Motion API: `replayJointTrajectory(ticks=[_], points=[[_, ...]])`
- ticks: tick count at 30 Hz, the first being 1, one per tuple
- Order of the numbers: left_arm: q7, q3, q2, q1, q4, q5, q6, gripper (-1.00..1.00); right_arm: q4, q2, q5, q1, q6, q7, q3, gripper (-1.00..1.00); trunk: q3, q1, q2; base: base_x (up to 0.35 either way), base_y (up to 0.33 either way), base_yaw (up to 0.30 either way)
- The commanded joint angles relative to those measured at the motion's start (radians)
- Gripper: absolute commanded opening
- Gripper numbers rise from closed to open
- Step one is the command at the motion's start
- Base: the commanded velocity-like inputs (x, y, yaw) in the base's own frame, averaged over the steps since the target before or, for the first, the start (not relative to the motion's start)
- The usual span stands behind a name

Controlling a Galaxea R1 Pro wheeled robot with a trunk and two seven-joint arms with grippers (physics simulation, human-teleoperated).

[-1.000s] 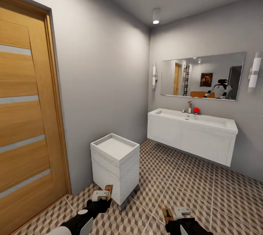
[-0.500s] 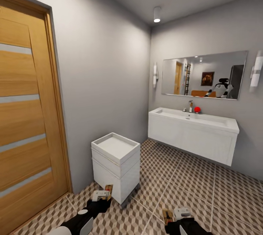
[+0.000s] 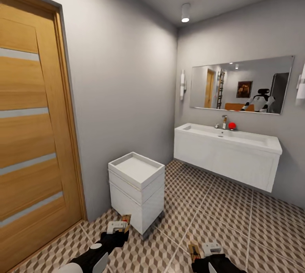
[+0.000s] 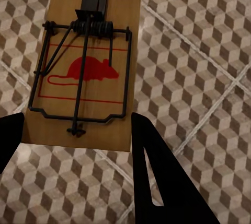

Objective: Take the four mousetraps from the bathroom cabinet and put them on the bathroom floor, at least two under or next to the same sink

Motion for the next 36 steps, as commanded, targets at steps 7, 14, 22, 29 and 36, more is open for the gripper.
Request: replayJointTrajectory(ticks=[7, 14, 22, 29, 36], points=[[0.000, -0.008, 0.000, -0.001, 0.001, 0.009, -0.004, -1.00, 0.002, -0.001, -0.005, 0.000, 0.007, 0.003, -0.008, -1.00, -0.002, 0.000, -0.001, 0.000, 0.000, -0.174], [0.001, -0.008, 0.000, -0.001, 0.001, 0.011, -0.005, -1.00, 0.003, -0.007, -0.058, 0.000, 0.012, 0.004, -0.006, -1.00, -0.002, 0.000, -0.001, 0.000, 0.000, -0.247], [0.014, -0.008, 0.000, -0.001, 0.002, 0.012, -0.049, -1.00, 0.003, -0.007, -0.061, 0.000, 0.014, 0.005, -0.005, -1.00, -0.002, 0.000, -0.001, 0.000, 0.000, -0.255], [0.014, -0.008, 0.000, -0.001, 0.003, 0.011, -0.071, -1.00, 0.002, -0.007, -0.063, 0.000, 0.014, 0.005, -0.006, -1.00, -0.002, 0.000, -0.001, 0.000, 0.000, -0.256], [0.002, -0.010, -0.001, -0.001, 0.003, 0.009, -0.065, -1.00, 0.003, -0.006, -0.063, 0.000, 0.014, 0.002, -0.005, -1.00, -0.002, 0.000, -0.001, 0.000, 0.000, -0.256]])
